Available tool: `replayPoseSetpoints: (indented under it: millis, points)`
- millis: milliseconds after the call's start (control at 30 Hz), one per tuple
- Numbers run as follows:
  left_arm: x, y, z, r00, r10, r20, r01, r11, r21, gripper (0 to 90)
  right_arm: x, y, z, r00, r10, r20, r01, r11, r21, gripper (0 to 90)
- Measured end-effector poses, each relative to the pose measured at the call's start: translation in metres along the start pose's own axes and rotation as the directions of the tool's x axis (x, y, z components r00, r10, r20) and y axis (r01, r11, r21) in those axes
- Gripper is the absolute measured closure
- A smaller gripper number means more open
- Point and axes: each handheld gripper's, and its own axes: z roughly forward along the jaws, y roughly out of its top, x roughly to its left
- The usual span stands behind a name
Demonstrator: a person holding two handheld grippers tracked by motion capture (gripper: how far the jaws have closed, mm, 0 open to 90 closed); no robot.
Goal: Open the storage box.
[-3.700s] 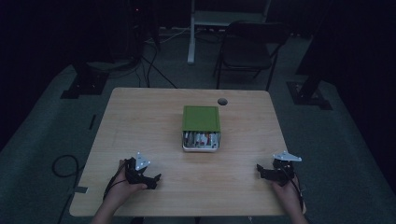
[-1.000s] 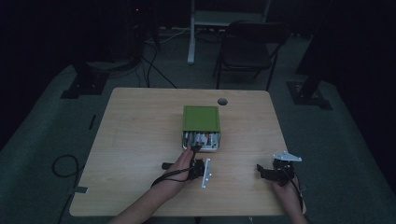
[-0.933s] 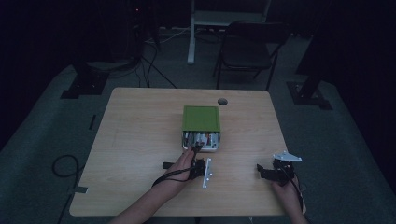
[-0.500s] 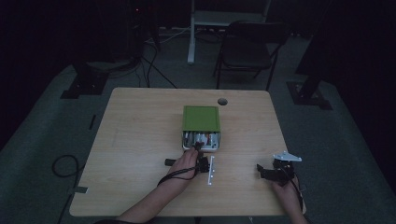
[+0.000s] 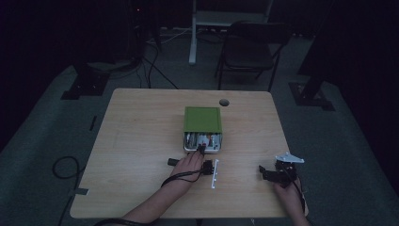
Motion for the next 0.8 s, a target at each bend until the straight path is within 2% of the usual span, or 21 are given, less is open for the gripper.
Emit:
replayPoseSetpoints:
  millis: [167, 300, 433, 800]
  points:
    - [0.004, 0.0, -0.001, 0.9994, -0.014, 0.031, 0.014, 0.9999, -0.002, 72.8, 0.0, 0.0, 0.0, 1.0, 0.0, 0.0, 0.0, 1.0, 0.0, 13.3]
    - [0.003, 0.0, -0.002, 0.9995, -0.015, 0.028, 0.015, 0.9998, -0.01, 73.0, 0.0, 0.0, 0.0, 1.0, 0.0, 0.001, 0.0, 1.0, 0.0, 13.3]
    - [0.002, 0.002, -0.006, 0.9995, -0.005, 0.03, 0.005, 0.9999, 0.011, 73.0, 0.0, 0.0, 0.0, 1.0, 0.002, 0.002, -0.002, 1.0, 0.0, 13.3]
    - [-0.004, 0.007, -0.023, 0.9988, 0.001, 0.049, -0.002, 0.9999, 0.015, 73.0, 0.0, 0.0, 0.0, 1.0, 0.002, 0.002, -0.002, 1.0, 0.0, 13.3]
